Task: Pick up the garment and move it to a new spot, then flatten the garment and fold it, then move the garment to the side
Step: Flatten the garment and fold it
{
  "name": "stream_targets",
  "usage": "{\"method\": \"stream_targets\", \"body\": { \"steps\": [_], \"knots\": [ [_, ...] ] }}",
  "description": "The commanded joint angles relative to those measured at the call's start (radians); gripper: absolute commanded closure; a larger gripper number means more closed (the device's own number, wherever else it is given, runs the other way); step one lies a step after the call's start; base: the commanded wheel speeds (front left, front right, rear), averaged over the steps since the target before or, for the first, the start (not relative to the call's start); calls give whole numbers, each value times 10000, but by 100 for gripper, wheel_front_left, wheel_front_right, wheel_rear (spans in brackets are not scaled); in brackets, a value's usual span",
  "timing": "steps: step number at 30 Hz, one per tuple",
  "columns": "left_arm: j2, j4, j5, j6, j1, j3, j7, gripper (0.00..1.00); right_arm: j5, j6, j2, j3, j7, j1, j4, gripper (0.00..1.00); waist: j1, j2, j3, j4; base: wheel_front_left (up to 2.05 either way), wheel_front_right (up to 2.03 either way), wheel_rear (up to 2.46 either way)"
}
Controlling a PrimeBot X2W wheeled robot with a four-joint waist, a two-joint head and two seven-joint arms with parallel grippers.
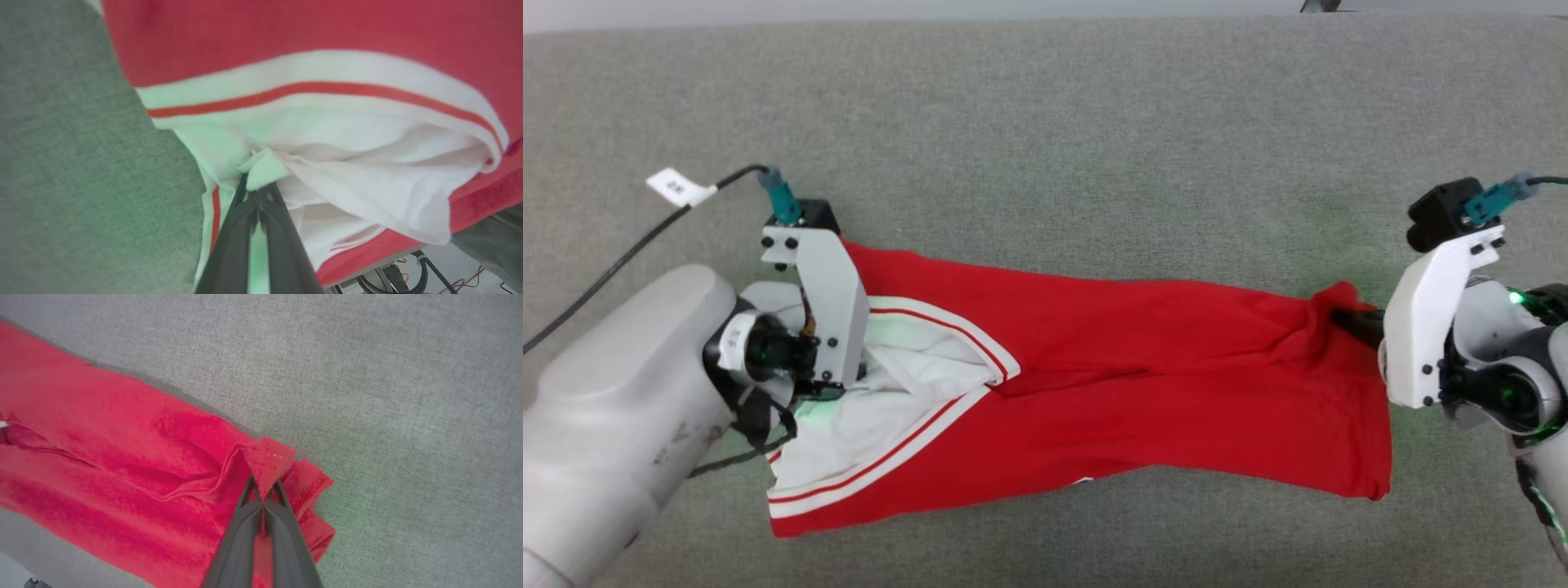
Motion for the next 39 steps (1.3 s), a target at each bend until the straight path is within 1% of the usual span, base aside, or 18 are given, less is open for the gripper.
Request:
{"method": "stream_targets", "body": {
  "steps": [1, 4, 7, 11, 13, 15, 18, 20, 23, 24, 25, 26, 27, 28, 31, 33, 36, 39],
  "knots": [
    [-209, 204, 161, -111, 47, -87, -285, 0, -80, -12, 57, 98, -86, -70, 129, 100, 0, 0, -127, -5, 0, 0, 0],
    [-76, 231, 413, -408, -188, -137, -426, 0, -47, -12, 90, 246, -162, 8, 350, 100, 0, 0, -399, 33, 0, 0, 0],
    [95, 55, 495, -577, -337, -111, -486, 0, 13, -12, 30, 371, -192, 136, 530, 100, 0, 0, -710, 102, 0, 0, 0],
    [309, -319, 516, -591, -388, 25, -681, 0, 82, -12, -117, 468, -87, 274, 634, 100, 0, 0, -962, 190, 0, 0, 0],
    [576, -585, 644, -411, -319, 155, -1023, 0, 70, -12, -172, 572, -28, 303, 660, 100, 0, 0, -1109, 237, 0, 0, 0],
    [782, -1011, 888, -374, -129, 203, -1565, 0, 93, -12, -232, 682, 90, 413, 692, 100, 0, 0, -1242, 281, 0, 0, 0],
    [943, -1696, 935, -343, 319, 486, -2632, 0, 115, -12, -249, 736, 111, 717, 811, 100, 0, 0, -1407, 395, 0, 0, 0],
    [1094, -2065, 1027, -310, 649, 696, -3447, 0, 96, -12, -168, 706, 61, 877, 993, 100, 0, 0, -1473, 479, 0, 0, 0],
    [1152, -2493, 1190, -209, 1225, 880, -4589, 0, -85, -12, 6, 596, -57, 1078, 1516, 100, 0, 0, -1520, 622, 0, 0, 0],
    [1134, -2588, 1179, -200, 1428, 938, -4928, 0, -123, -12, 118, 531, -208, 1063, 1701, 83, 0, 0, -1533, 660, 0, 0, 0],
    [1093, -2643, 1156, -166, 1600, 1026, -5283, 0, -208, -12, 221, 385, -436, 1018, 1960, 58, 0, 0, -1542, 702, 0, 0, 0],
    [1055, -2673, 1144, -167, 1773, 1127, -5644, 0, -338, -12, 331, 337, -649, 950, 2200, 52, 0, 0, -1562, 739, 0, 0, 0],
    [1020, -2705, 1182, -216, 1946, 1194, -6036, 0, -460, -12, 447, 369, -856, 874, 2403, 24, 0, 0, -1600, 768, 0, 0, 0],
    [993, -2696, 1300, -231, 2106, 1240, -6428, 0, -534, -12, 543, 305, -1066, 805, 2640, 0, 0, 0, -1641, 801, 0, 0, 0],
    [836, -2608, 1478, -436, 2674, 1253, -7453, 0, -677, -12, 766, 334, -1482, 730, 3179, 0, 0, 0, -1896, 873, 0, 0, 0],
    [763, -2444, 1363, -405, 3080, 1410, -8099, 0, -625, -12, 750, 438, -1608, 746, 3340, 0, 0, 0, -2147, 905, 0, 0, 0],
    [541, -2347, 1337, -495, 3670, 1524, -9020, 0, -455, -12, 594, 643, -1752, 905, 3249, 0, 0, 0, -2551, 948, 0, 0, 0],
    [467, -2317, 1311, -507, 4223, 1688, -9897, 0, -194, -12, 355, 744, -1936, 1141, 2922, 0, 0, 0, -2971, 957, 0, 0, 0]
  ]
}}
